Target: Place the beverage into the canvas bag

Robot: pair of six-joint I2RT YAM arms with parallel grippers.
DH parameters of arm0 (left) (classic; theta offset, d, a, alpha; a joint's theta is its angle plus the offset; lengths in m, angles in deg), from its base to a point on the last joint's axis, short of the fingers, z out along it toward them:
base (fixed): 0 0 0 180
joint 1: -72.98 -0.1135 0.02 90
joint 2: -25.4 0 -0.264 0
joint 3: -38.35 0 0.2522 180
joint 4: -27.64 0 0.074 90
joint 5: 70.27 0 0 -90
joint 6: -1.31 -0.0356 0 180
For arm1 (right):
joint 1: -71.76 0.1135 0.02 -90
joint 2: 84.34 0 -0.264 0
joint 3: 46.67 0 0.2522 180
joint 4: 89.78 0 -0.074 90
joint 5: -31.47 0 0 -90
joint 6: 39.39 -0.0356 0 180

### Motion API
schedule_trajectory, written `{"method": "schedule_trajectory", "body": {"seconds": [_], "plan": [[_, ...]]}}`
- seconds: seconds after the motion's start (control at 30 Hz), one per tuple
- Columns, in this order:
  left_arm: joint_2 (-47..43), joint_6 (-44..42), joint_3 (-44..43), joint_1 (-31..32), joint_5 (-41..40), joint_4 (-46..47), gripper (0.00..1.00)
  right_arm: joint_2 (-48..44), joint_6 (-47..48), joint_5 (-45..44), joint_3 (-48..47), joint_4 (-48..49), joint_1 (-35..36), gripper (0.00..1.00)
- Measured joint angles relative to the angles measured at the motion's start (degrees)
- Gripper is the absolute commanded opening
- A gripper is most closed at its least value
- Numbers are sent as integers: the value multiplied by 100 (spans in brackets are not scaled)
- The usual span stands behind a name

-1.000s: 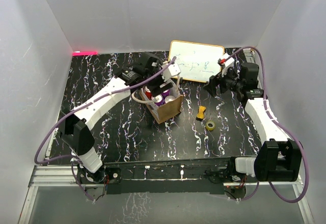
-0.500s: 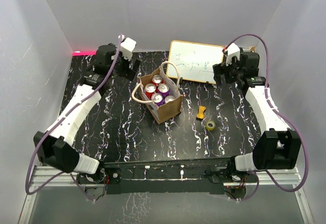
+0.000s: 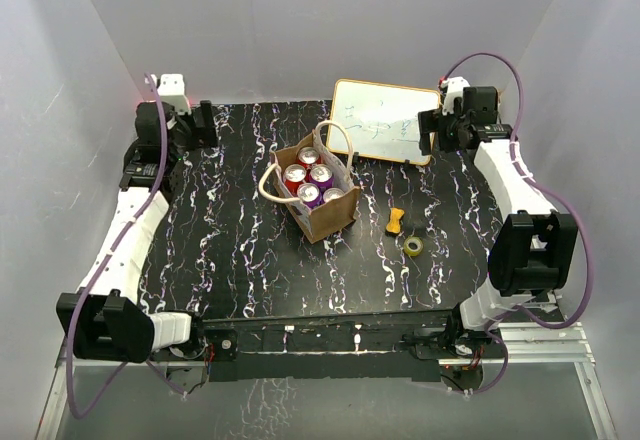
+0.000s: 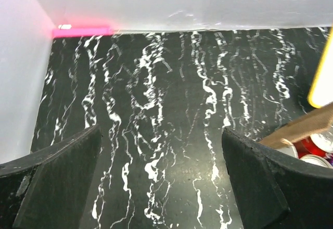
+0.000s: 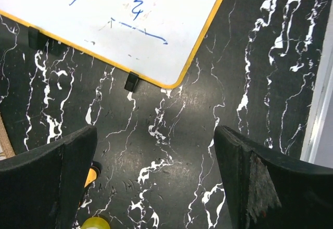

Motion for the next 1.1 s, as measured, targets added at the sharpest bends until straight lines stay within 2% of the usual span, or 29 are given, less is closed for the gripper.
{"method": "schedule_trajectory", "body": {"seconds": [0.2,0.33,0.5,0.67,0.83,0.93,1.1], "plan": [[-28,240,79,-564,-170,-142,97,-26,-17,-50,-229,-7,0,99],[-210,101,122,-612,-177,-203,97,-284,-122,-44,-160,208,-2,98],[-715,-22,387,-599,-90,-234,97,-1191,-144,105,334,745,-2,99],[-761,-125,258,-599,-50,-422,97,-2009,-195,345,575,1220,-2,98],[-938,-129,584,-601,46,-343,97,-2896,-221,671,1521,1674,-2,99],[-1410,-114,1086,-601,195,-413,97,-3101,-190,702,1834,1685,-2,99],[-1810,-114,1102,-601,461,-452,97,-3128,-170,800,2033,1672,-17,99]]}}
